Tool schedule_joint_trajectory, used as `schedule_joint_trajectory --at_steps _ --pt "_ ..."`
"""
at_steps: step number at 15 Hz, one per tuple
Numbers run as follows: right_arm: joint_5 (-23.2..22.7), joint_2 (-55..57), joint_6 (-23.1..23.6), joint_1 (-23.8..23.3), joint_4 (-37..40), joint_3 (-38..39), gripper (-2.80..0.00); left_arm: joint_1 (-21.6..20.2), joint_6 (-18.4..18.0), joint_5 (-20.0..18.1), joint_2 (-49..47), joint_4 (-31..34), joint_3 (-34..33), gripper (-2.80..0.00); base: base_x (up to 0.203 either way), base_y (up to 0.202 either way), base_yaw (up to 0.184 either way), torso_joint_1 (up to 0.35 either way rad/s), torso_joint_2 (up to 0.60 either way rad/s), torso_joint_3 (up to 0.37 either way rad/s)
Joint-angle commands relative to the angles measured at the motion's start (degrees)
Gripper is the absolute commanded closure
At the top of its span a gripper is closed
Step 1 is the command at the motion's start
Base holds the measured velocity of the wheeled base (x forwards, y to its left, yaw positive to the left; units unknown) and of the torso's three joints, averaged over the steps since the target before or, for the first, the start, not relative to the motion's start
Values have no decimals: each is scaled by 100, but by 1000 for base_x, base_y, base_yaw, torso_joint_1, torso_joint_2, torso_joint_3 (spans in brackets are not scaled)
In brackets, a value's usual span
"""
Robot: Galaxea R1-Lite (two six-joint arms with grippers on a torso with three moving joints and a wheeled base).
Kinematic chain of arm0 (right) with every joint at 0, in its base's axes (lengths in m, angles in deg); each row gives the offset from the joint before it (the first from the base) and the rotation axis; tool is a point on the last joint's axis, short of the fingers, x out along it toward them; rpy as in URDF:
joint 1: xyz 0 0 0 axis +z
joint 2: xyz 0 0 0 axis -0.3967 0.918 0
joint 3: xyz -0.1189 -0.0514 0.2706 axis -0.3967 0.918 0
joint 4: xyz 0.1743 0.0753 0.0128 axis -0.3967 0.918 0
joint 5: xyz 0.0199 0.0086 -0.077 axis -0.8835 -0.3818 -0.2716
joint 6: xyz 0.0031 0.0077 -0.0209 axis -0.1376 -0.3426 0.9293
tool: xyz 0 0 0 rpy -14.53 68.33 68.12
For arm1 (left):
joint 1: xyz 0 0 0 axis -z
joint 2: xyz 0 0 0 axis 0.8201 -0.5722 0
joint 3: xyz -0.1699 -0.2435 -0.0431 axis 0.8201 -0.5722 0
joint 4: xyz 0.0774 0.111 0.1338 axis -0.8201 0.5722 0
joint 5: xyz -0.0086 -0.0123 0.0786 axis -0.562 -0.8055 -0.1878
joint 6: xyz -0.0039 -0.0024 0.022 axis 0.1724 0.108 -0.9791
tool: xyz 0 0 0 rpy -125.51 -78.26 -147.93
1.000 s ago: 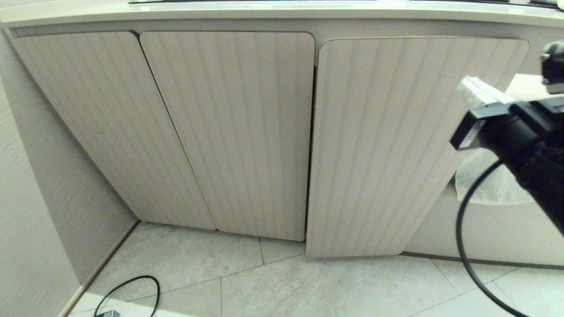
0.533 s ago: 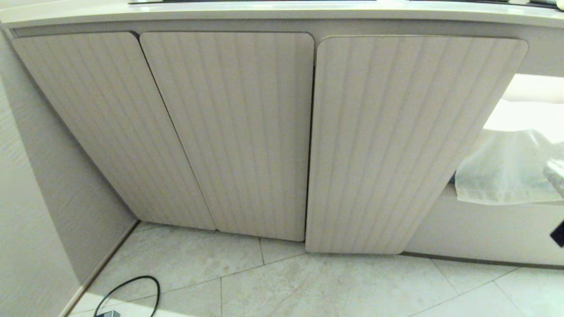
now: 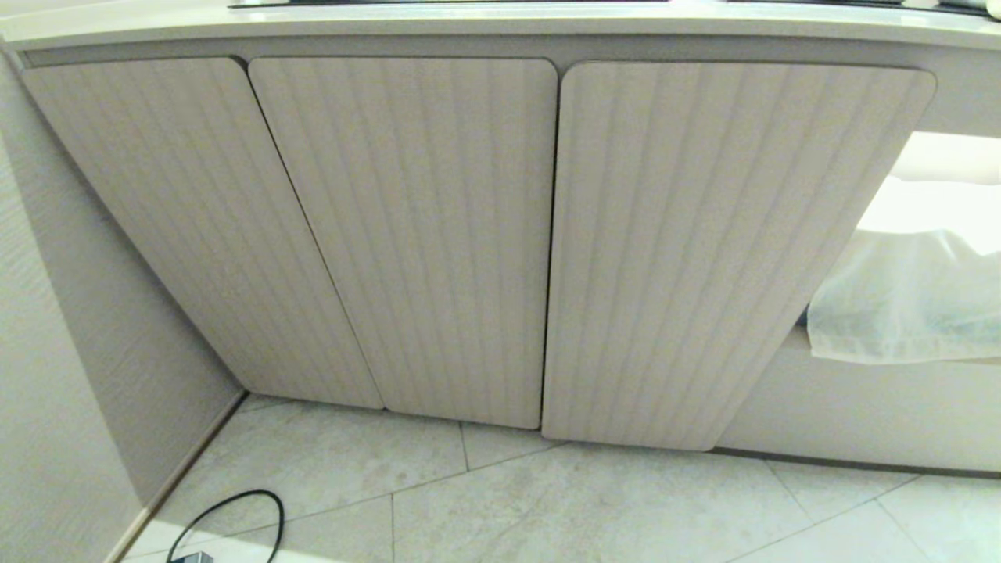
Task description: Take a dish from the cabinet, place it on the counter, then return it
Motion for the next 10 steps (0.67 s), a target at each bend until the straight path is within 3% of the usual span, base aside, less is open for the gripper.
schedule_joint_trajectory --at_steps 1,3,7,10 --pt "-42 -846 2 -169 746 66 0 0 2 3 0 0 -1 0 0 0 0 0 0 0" --pt "-121 -1489 8 -355 1674 74 0 0 2 3 0 0 -2 0 0 0 0 0 0 0" --pt "-1090 -2139 30 -852 2835 78 0 0 2 3 0 0 5 0 0 0 0 0 0 0" --pt "-1189 -2548 -29 -868 2788 84 0 0 2 3 0 0 -2 0 0 0 0 0 0 0"
